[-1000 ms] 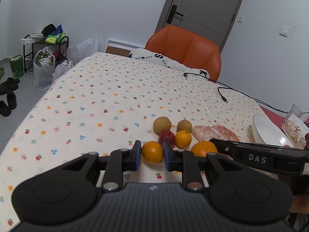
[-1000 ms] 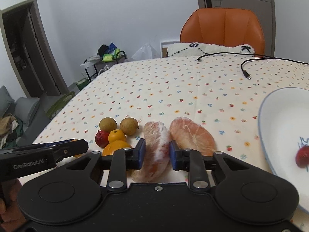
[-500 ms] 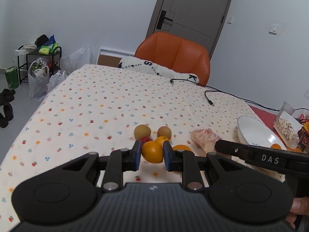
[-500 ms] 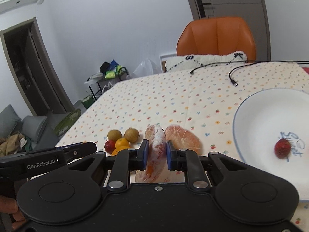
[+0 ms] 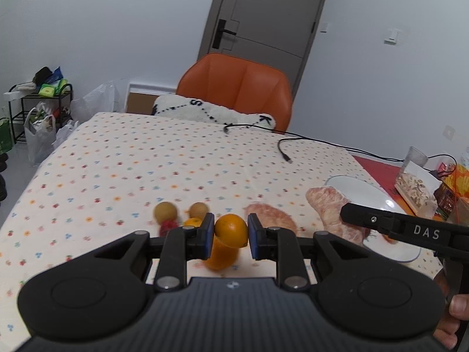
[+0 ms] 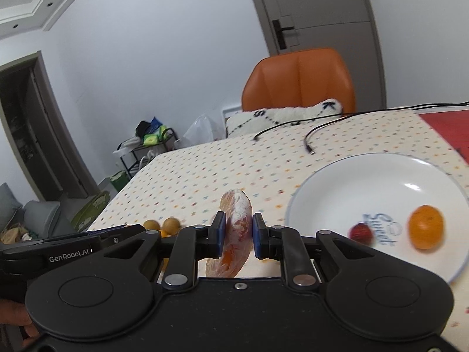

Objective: Organize fruits
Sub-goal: 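Carry the tangerine and pomelo segment onto the white plate and open both grippers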

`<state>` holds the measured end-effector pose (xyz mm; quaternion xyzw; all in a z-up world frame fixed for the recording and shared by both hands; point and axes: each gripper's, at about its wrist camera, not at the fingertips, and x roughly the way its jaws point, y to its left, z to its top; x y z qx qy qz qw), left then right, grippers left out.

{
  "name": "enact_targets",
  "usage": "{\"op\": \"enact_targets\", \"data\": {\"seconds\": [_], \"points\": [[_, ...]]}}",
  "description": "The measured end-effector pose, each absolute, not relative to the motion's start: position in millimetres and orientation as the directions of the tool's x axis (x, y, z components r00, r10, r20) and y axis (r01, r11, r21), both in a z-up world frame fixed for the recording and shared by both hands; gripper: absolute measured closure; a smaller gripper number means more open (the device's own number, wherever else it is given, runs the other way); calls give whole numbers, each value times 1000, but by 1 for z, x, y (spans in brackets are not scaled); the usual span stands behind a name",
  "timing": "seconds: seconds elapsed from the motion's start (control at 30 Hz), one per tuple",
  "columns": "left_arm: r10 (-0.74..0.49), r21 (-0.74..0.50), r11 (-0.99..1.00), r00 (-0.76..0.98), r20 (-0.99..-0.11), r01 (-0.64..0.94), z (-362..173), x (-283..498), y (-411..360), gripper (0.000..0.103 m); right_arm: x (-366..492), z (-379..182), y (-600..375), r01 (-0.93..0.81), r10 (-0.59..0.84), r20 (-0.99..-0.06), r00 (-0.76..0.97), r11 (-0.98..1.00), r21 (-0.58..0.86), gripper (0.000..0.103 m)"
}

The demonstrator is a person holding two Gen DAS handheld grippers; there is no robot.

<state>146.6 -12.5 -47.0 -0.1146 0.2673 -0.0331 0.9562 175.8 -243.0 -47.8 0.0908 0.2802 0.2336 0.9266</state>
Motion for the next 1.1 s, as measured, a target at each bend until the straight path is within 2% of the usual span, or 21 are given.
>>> {"op": "enact_targets", "data": {"seconds": [0.93, 1.1], "points": [[-254, -196, 964, 837, -485, 180, -34, 175, -103, 81, 176, -57, -336, -185, 324, -471, 821, 930, 317, 85], [-270, -191, 961, 830, -488, 200, -33, 182, -116, 81, 176, -59, -346, -151, 299, -470, 831, 933, 327, 78]]}}
